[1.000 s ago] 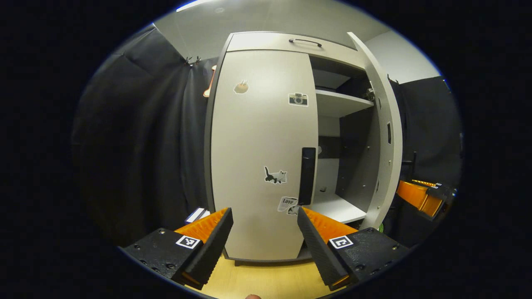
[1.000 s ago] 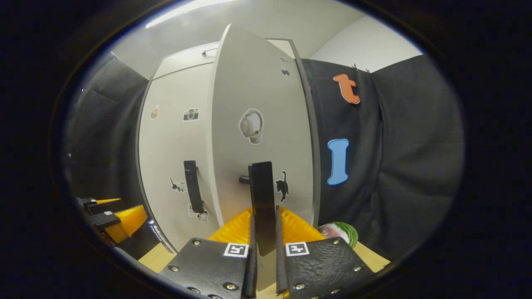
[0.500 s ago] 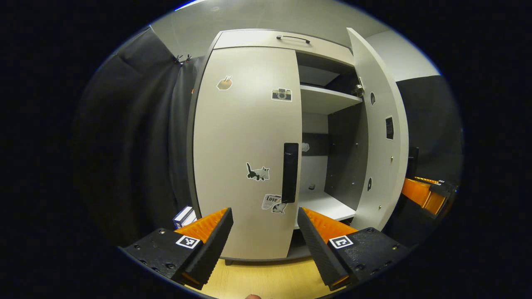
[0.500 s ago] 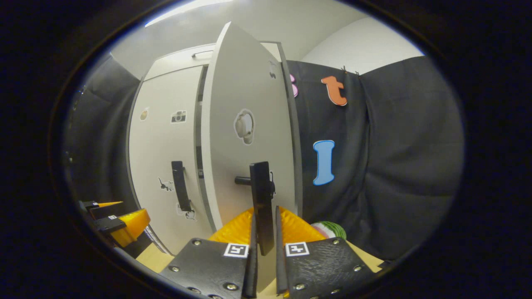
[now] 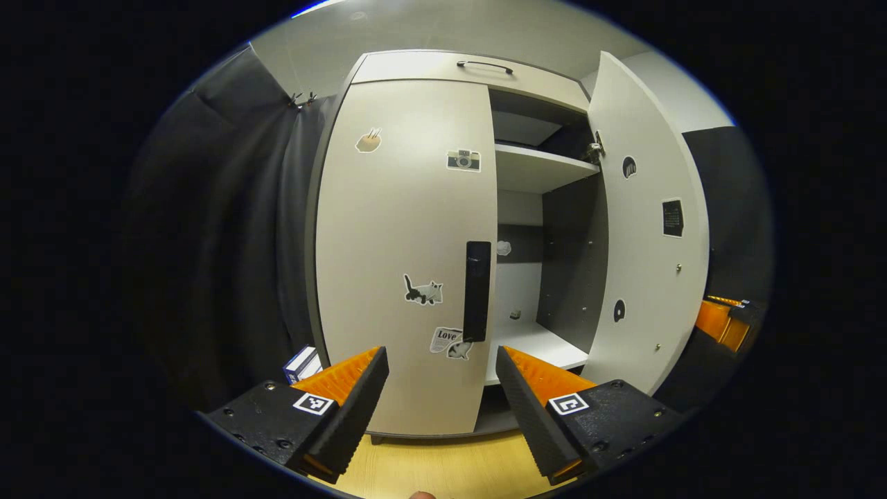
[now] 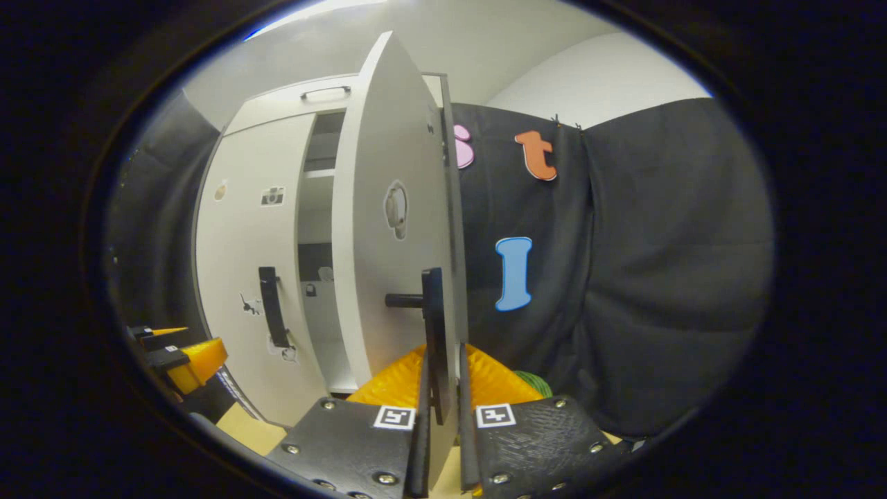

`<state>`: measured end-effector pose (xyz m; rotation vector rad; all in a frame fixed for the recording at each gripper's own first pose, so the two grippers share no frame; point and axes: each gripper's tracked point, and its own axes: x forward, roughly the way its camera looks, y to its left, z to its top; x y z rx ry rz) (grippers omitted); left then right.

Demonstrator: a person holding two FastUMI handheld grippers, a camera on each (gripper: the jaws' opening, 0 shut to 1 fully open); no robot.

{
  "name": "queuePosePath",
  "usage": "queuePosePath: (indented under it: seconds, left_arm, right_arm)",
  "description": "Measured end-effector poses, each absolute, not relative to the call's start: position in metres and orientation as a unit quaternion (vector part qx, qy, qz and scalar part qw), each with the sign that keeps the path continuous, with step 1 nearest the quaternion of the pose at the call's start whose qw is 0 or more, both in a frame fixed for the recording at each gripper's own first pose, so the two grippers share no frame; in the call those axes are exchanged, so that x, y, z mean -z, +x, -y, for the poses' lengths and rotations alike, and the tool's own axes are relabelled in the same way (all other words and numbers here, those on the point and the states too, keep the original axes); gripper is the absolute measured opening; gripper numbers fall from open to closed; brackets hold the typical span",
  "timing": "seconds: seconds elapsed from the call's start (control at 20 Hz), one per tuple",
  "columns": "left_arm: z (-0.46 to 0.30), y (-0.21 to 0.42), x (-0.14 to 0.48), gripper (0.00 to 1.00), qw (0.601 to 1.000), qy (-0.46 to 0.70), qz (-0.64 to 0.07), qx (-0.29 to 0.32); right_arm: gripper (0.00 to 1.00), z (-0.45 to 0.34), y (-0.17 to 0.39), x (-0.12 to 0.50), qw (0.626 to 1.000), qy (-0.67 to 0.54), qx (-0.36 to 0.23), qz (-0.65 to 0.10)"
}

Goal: Open the right door of the double-door shoe cabinet with the right hand, and open the left door with the left hand.

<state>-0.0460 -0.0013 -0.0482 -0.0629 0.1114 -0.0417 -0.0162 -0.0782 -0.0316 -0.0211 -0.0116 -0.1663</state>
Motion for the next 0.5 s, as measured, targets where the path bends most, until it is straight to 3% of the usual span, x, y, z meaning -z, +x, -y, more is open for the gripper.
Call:
queuePosePath:
  seconds: [0.25,0.35,0.5]
  left_arm:
    - [0.014,-0.043,0.050,0.97,0.997,-0.034,-0.060,0.027]
    - [0.017,-0.038,0.047,0.97,0.998,-0.034,-0.056,0.024]
    - [0.023,-0.029,0.049,0.97,0.997,-0.037,-0.059,0.022]
  right_arm:
    - [0.18,0.107,-0.021,0.044,0.994,-0.040,0.099,-0.006]
    - [0.10,0.134,-0.020,0.039,0.991,-0.049,0.127,0.002]
    - [0.08,0.146,-0.017,0.038,0.995,-0.008,0.100,0.000]
